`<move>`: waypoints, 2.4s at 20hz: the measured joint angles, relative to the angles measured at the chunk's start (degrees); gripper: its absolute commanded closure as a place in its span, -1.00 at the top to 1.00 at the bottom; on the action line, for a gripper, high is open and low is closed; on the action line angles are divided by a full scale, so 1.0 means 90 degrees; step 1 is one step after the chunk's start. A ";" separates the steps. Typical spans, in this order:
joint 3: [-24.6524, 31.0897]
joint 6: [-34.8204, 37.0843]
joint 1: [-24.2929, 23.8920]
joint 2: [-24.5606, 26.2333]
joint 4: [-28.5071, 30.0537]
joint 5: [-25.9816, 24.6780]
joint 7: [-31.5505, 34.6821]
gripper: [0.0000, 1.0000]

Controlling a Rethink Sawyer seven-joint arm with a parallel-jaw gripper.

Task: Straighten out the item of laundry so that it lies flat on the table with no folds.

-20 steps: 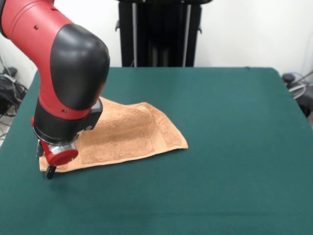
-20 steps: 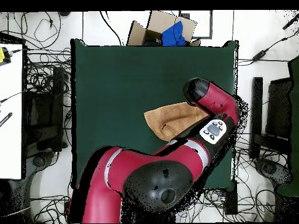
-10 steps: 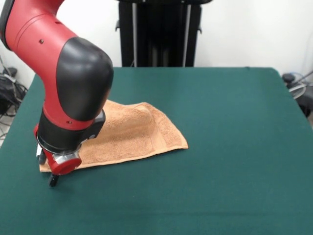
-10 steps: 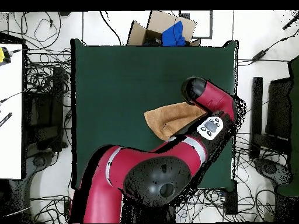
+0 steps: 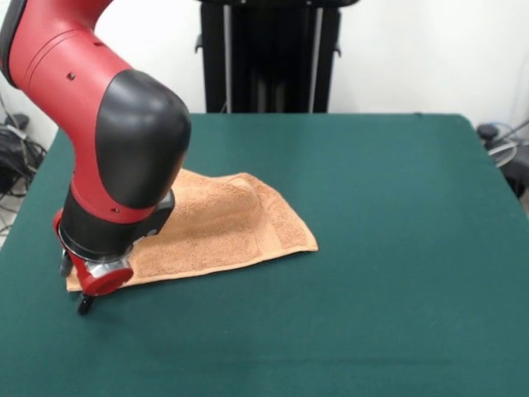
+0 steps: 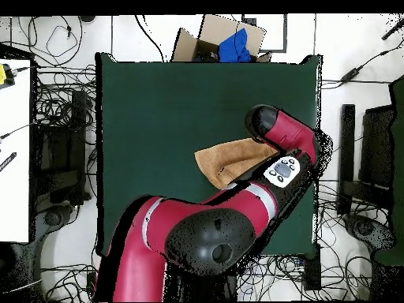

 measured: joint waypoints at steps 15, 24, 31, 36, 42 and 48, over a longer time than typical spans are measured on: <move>-0.0107 0.0410 -0.0032 0.0000 -0.0001 0.0000 0.0000 1.00; -0.0107 0.0649 -0.0056 -0.0056 0.0000 0.0000 0.0000 1.00; -0.0121 0.0901 -0.0057 -0.0081 -0.0050 -0.0085 0.0000 1.00; -0.0139 0.1333 -0.0075 -0.0079 -0.0231 -0.0200 0.0000 1.00; -0.0156 0.1518 -0.0092 -0.0079 -0.0364 -0.0341 0.0000 1.00; -0.0160 0.1518 -0.0094 -0.0069 -0.0401 -0.0454 0.0000 1.00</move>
